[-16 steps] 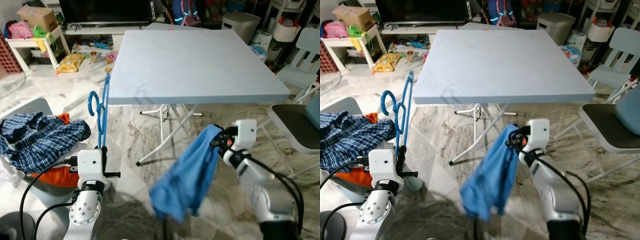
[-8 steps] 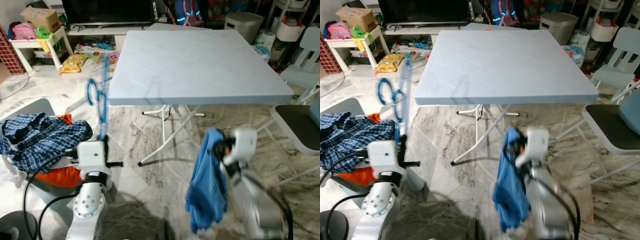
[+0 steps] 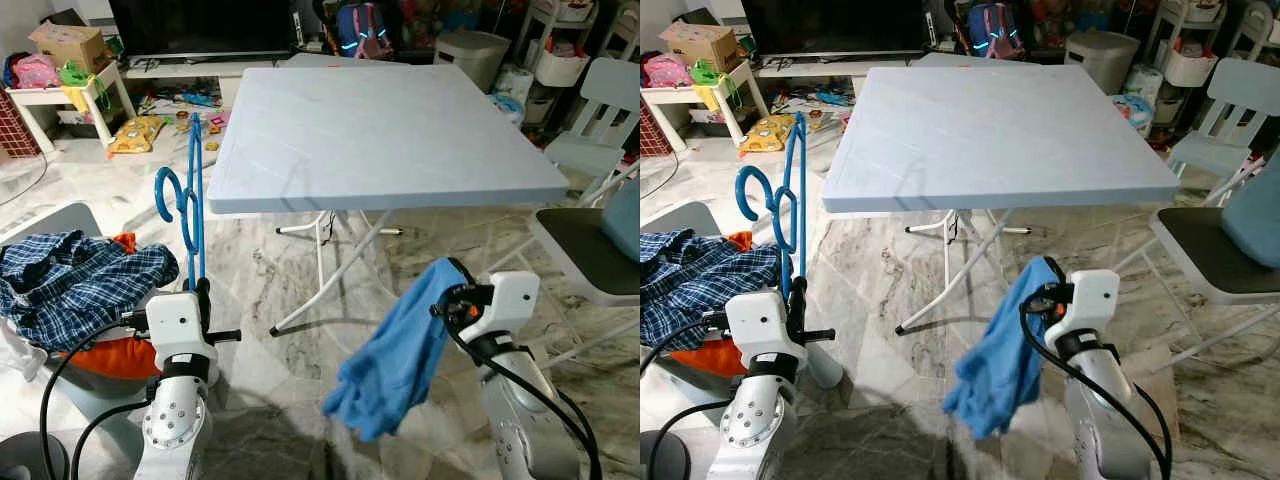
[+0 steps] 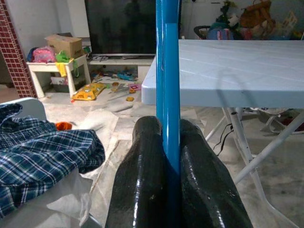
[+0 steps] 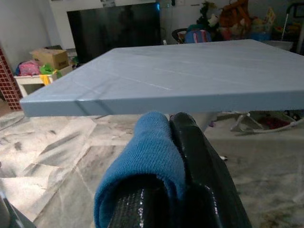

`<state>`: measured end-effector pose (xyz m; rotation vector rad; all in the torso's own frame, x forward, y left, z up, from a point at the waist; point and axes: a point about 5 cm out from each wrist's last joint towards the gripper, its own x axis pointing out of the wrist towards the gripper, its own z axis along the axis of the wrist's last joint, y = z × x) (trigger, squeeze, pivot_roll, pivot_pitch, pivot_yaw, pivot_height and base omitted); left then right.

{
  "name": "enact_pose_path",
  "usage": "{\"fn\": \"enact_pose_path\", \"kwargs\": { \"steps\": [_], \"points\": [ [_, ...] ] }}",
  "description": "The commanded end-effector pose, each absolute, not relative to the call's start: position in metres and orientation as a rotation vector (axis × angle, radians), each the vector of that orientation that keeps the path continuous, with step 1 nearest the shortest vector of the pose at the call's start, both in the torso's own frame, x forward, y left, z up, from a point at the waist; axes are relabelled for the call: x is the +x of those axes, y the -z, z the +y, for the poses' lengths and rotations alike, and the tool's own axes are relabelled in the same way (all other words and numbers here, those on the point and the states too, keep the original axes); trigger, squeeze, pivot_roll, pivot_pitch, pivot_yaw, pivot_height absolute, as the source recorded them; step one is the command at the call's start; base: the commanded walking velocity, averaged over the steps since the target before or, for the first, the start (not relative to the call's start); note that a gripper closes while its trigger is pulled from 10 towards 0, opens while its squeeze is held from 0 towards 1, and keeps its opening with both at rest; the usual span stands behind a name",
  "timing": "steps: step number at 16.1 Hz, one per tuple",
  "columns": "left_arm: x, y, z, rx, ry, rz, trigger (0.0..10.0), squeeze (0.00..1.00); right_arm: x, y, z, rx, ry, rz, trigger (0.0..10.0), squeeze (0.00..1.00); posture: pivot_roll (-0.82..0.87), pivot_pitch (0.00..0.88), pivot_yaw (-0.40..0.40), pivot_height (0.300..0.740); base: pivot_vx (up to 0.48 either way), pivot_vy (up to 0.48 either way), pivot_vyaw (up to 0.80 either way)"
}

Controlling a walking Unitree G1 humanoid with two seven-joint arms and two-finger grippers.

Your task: Hang hanger

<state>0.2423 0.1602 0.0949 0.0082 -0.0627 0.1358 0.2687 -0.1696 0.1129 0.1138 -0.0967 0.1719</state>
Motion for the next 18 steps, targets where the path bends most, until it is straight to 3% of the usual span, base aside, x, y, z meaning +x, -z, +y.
{"fn": "enact_pose_path", "kwargs": {
  "steps": [1,6,10,18],
  "points": [
    [0.245,-0.095,0.161,0.013,-0.130,-0.064,10.0,0.00,0.275,-0.118,-0.160,0.125,-0.198,-0.120,10.0,0.00,-0.04,0.000,0.008,0.740,0.000,0.000,0.00],
    [0.252,-0.101,0.155,-0.042,-0.091,-0.090,10.0,0.00,0.285,-0.125,-0.155,0.108,-0.225,-0.155,10.0,0.00,-0.03,0.000,0.016,0.740,0.174,0.000,0.00],
    [0.253,-0.101,0.149,-0.057,-0.057,-0.094,10.0,0.00,0.291,-0.127,-0.165,0.090,-0.194,-0.163,10.0,0.00,-0.04,0.000,0.025,0.740,0.387,0.000,0.00],
    [0.256,-0.106,0.148,-0.069,-0.055,-0.103,10.0,0.00,0.295,-0.128,-0.150,0.075,-0.269,-0.166,10.0,0.00,-0.04,0.000,0.022,0.740,0.423,0.000,0.00]
  ]
}}
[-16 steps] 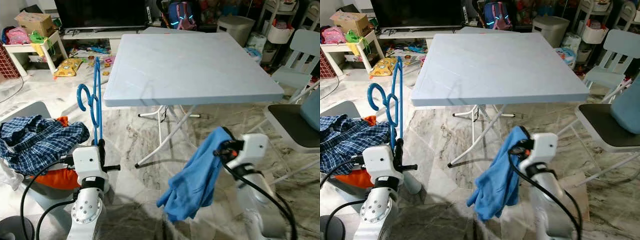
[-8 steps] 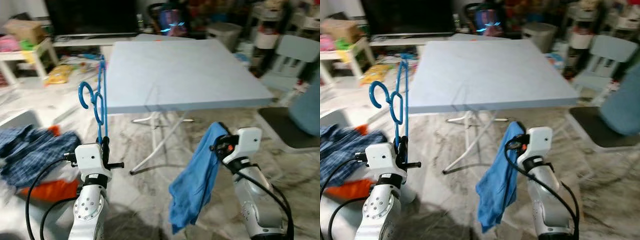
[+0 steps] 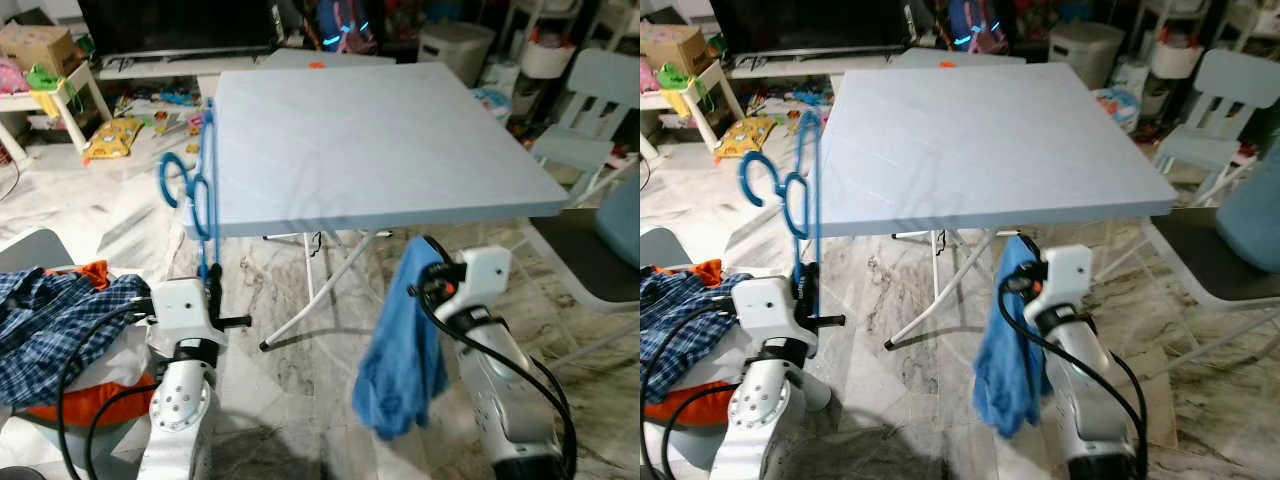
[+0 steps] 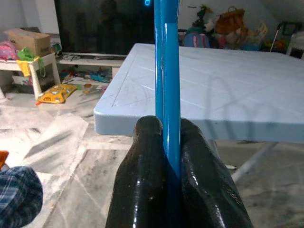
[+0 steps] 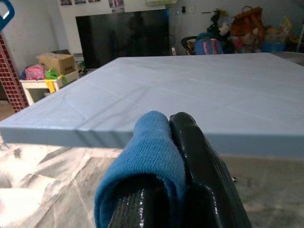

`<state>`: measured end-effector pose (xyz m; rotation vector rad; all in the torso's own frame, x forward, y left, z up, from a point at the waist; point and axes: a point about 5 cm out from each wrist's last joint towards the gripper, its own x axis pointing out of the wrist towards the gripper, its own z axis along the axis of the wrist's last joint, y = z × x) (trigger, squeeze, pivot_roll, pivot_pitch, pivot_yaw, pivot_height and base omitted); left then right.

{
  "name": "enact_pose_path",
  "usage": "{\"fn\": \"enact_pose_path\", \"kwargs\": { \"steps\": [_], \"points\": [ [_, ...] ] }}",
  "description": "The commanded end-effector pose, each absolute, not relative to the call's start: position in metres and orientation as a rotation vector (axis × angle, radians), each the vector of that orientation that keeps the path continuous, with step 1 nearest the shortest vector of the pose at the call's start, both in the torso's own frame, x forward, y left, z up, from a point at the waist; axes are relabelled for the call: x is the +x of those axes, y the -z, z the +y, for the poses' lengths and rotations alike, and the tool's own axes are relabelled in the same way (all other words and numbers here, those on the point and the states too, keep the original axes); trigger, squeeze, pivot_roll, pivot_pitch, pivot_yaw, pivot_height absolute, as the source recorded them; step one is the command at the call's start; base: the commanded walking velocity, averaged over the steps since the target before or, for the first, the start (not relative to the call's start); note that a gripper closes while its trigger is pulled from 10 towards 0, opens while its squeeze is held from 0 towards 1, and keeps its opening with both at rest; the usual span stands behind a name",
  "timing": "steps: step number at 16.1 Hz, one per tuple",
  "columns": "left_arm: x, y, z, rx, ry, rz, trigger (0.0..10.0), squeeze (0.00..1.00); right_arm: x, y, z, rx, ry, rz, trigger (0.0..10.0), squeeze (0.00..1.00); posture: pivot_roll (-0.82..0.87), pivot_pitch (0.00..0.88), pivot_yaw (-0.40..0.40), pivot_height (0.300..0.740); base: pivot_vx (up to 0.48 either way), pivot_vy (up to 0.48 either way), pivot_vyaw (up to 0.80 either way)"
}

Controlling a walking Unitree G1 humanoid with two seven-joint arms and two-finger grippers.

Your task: Hang hanger

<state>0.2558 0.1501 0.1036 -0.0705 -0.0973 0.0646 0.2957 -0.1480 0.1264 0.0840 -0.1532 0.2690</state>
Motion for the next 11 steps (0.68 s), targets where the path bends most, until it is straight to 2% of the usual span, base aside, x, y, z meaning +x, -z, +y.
{"fn": "enact_pose_path", "kwargs": {
  "steps": [1,11],
  "points": [
    [0.2558,-0.1057,0.1482,-0.074,-0.056,-0.103,10.0,0.00,0.2972,-0.1299,-0.1494,0.071,-0.269,-0.172,10.0,0.00,-0.05,0.000,0.027,0.740,0.446,0.000,0.00],
    [0.2554,-0.1047,0.1457,-0.106,-0.061,-0.093,10.0,0.00,0.2951,-0.1278,-0.1450,0.033,-0.292,-0.178,10.0,0.00,-0.06,0.000,0.027,0.740,0.460,0.000,0.00]
  ]
}}
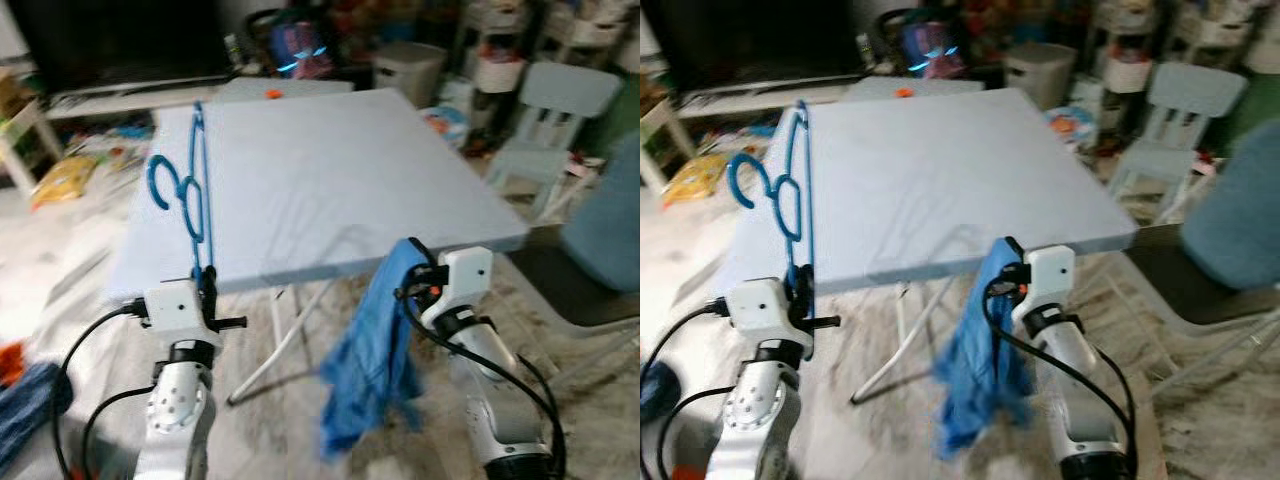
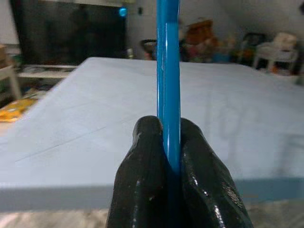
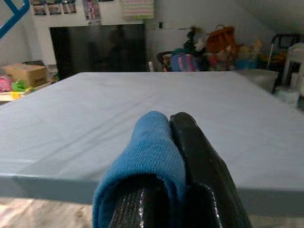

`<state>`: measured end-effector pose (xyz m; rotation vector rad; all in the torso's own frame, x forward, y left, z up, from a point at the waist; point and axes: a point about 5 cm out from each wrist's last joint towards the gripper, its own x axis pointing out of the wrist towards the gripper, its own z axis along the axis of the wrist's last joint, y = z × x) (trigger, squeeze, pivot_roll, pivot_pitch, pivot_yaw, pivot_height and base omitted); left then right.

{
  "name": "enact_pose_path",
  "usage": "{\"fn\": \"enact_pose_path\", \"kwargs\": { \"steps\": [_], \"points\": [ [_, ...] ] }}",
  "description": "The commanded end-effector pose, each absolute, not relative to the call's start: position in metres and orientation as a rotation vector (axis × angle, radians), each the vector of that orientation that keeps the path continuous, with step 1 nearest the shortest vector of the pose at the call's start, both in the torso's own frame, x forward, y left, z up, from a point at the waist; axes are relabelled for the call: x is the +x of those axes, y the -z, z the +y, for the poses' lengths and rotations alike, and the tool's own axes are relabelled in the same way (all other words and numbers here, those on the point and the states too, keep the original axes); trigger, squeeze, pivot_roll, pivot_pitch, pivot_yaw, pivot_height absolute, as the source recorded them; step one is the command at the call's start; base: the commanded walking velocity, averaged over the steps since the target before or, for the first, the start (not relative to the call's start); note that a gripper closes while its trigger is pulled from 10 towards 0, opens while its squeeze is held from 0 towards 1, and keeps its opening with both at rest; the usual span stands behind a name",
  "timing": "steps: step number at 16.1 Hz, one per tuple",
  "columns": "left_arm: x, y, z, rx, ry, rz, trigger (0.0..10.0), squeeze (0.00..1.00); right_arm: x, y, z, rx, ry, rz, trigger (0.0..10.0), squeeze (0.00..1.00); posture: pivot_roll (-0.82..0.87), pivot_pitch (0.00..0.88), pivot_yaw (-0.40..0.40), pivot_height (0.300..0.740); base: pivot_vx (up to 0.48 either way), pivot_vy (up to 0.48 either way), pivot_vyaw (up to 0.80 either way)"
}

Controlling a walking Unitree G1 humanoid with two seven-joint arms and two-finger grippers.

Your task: Hang hanger

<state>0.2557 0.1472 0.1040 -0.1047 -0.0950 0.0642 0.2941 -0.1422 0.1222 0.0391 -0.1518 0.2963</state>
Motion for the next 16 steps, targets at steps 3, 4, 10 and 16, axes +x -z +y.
{"fn": "enact_pose_path", "kwargs": {
  "steps": [3,4,10,16],
  "points": [
    [0.256,-0.105,0.146,-0.106,-0.062,-0.092,10.0,0.00,0.298,-0.132,-0.145,0.021,-0.297,-0.193,10.0,0.00,-0.06,0.000,0.026,0.740,0.437,0.000,0.00],
    [0.256,-0.106,0.146,-0.102,-0.059,-0.095,10.0,0.00,0.303,-0.139,-0.147,0.016,-0.300,-0.209,10.0,0.00,-0.06,0.000,0.026,0.740,0.439,0.000,0.00],
    [0.255,-0.106,0.146,-0.102,-0.076,-0.089,10.0,0.00,0.320,-0.160,-0.145,-0.003,-0.376,-0.238,10.0,0.00,-0.05,0.000,0.016,0.740,0.432,0.000,0.00],
    [0.253,-0.108,0.150,-0.047,-0.113,-0.097,10.0,0.00,0.325,-0.163,-0.140,-0.011,-0.430,-0.240,10.0,0.00,-0.03,0.000,0.001,0.740,0.288,0.000,0.00]
  ]
}}
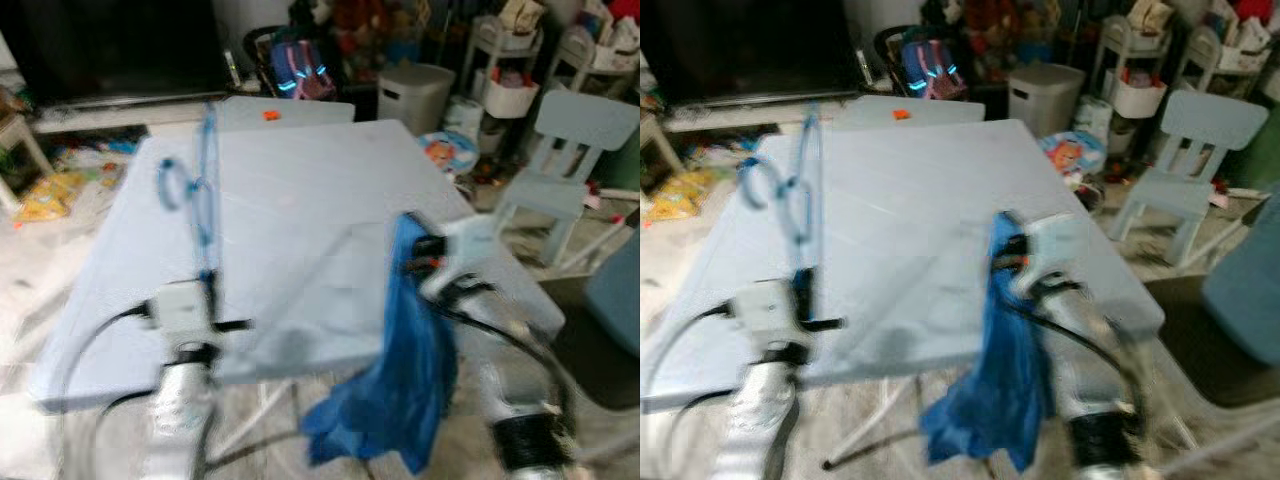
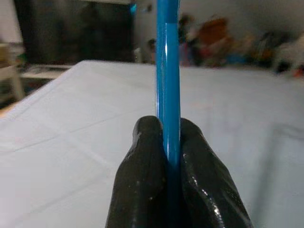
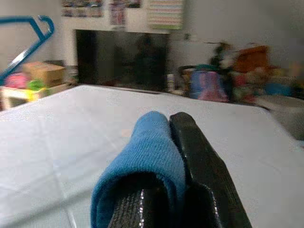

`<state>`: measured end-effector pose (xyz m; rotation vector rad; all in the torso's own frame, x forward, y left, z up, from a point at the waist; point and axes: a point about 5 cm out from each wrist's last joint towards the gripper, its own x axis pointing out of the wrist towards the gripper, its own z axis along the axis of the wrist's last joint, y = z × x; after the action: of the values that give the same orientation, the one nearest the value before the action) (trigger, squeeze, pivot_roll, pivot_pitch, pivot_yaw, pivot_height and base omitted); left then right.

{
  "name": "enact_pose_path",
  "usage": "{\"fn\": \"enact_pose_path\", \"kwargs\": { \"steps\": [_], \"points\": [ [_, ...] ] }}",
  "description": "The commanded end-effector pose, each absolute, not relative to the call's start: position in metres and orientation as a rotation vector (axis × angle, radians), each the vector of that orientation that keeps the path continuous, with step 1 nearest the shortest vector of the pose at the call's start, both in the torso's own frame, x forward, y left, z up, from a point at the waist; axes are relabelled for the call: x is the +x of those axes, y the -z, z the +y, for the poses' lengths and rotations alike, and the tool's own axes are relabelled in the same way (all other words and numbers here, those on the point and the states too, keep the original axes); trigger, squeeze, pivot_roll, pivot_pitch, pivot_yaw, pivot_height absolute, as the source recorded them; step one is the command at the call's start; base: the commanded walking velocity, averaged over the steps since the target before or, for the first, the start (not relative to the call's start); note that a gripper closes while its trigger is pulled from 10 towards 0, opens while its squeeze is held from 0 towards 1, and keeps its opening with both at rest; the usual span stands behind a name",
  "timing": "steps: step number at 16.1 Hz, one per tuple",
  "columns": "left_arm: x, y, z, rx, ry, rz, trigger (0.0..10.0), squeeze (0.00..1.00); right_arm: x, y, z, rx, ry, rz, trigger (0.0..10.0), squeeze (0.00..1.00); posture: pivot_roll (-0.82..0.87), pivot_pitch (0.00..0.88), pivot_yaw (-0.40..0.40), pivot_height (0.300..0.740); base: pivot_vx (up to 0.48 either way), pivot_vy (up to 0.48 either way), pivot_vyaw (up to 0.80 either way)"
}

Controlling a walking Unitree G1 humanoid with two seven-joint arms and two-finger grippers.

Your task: Hang hanger

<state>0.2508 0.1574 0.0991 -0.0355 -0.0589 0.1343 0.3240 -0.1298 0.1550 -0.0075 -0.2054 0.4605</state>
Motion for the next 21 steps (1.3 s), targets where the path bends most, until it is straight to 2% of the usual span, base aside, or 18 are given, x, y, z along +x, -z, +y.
{"fn": "enact_pose_path", "kwargs": {
  "steps": [1,4,7,9,10,11,13,15,16,17,18,19,20,21],
  "points": [
    [0.250,-0.105,0.154,-0.009,-0.154,-0.076,10.0,0.00,0.337,-0.177,-0.135,-0.022,-0.485,-0.261,10.0,0.00,-0.02,0.000,-0.008,0.740,0.000,0.000,0.00],
    [0.244,-0.102,0.160,0.025,-0.228,-0.045,10.0,0.00,0.359,-0.205,-0.116,-0.031,-0.589,-0.299,10.0,0.00,0.01,0.000,-0.032,0.740,0.000,0.000,0.00],
    [0.242,-0.104,0.163,0.039,-0.258,-0.048,10.0,0.00,0.383,-0.242,-0.083,0.031,-0.685,-0.337,10.0,0.00,0.04,0.000,-0.043,0.740,0.000,0.000,0.00],
    [0.245,-0.106,0.161,0.049,-0.254,-0.056,10.0,0.00,0.397,-0.291,-0.041,0.005,-0.745,-0.383,10.0,0.00,0.06,0.000,-0.048,0.740,0.000,0.000,0.00],
    [0.246,-0.107,0.160,0.050,-0.253,-0.061,10.0,0.00,0.398,-0.317,-0.031,-0.002,-0.735,-0.434,10.0,0.00,0.06,0.000,-0.053,0.740,0.000,0.000,0.00],
    [0.246,-0.108,0.160,0.050,-0.254,-0.061,10.0,0.00,0.398,-0.325,-0.028,0.002,-0.730,-0.449,10.0,0.00,0.06,0.000,-0.055,0.740,0.000,0.000,0.00],
    [0.247,-0.110,0.159,0.053,-0.266,-0.071,10.0,0.00,0.392,-0.405,-0.024,0.121,-0.590,-0.598,10.0,0.00,0.08,0.000,-0.074,0.740,0.000,0.000,0.00],
    [0.247,-0.110,0.159,0.053,-0.279,-0.075,10.0,0.00,0.387,-0.435,-0.033,0.142,-0.480,-0.669,10.0,0.00,0.09,0.000,-0.088,0.740,0.000,0.000,0.00],
    [0.245,-0.110,0.160,0.051,-0.291,-0.075,10.0,0.00,0.387,-0.451,-0.047,0.180,-0.360,-0.703,10.0,0.00,0.09,0.000,-0.099,0.740,0.000,0.000,0.00],
    [0.244,-0.109,0.160,0.049,-0.295,-0.073,10.0,0.00,0.389,-0.450,-0.052,0.223,-0.329,-0.688,10.0,0.00,0.09,0.000,-0.100,0.740,0.000,0.000,0.00],
    [0.244,-0.109,0.159,0.047,-0.297,-0.074,10.0,0.00,0.392,-0.442,-0.051,0.192,-0.315,-0.671,10.0,0.00,0.09,0.000,-0.106,0.740,0.000,0.000,0.00],
    [0.245,-0.109,0.158,0.045,-0.300,-0.076,10.0,0.00,0.396,-0.422,-0.043,0.085,-0.339,-0.633,10.0,0.00,0.10,0.000,-0.109,0.740,0.000,0.000,0.00],
    [0.245,-0.110,0.156,0.043,-0.301,-0.077,10.0,0.00,0.405,-0.375,-0.032,-0.059,-0.400,-0.512,10.0,0.00,0.09,0.000,-0.109,0.740,0.000,0.000,0.00],
    [0.245,-0.110,0.155,0.041,-0.299,-0.078,10.0,0.00,0.409,-0.347,-0.031,-0.142,-0.431,-0.442,10.0,0.00,0.09,0.000,-0.112,0.740,0.000,0.000,0.00]
  ]
}}
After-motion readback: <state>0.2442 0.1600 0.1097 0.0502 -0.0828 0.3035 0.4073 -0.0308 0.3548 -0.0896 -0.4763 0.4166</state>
